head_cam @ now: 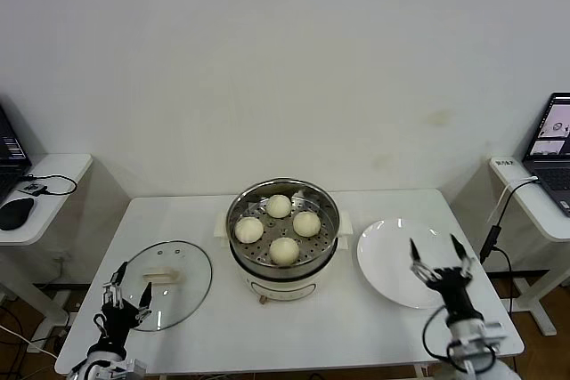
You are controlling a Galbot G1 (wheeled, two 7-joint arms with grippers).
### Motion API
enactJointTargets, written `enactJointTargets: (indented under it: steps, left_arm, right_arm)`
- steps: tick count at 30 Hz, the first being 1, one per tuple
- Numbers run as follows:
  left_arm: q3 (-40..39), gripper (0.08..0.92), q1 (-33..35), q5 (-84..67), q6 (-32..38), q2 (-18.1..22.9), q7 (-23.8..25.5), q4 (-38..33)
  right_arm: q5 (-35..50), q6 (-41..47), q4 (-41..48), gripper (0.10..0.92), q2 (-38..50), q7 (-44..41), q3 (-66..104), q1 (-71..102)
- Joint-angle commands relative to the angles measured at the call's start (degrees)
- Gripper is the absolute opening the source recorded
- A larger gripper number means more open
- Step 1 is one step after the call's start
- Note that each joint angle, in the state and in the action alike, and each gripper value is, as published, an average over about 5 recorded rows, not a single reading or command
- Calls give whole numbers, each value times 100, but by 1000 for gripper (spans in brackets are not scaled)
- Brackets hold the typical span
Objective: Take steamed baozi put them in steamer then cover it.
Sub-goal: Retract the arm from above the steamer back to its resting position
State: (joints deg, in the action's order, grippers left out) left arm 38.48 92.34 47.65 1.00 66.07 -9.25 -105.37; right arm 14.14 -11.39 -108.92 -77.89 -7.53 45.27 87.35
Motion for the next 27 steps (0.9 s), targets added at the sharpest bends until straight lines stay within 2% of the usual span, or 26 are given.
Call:
enactJointTargets:
  steps: [1,27]
  left_arm:
    - [-91,823,-515,1580,135,-356,66,957]
    - [-663,823,-2063,1846,142,-310,242,2204]
  right_arm:
    - [-47,-162,-118,823,-642,32,957,726]
    - [-212,-309,149,823,-842,6,1026,742]
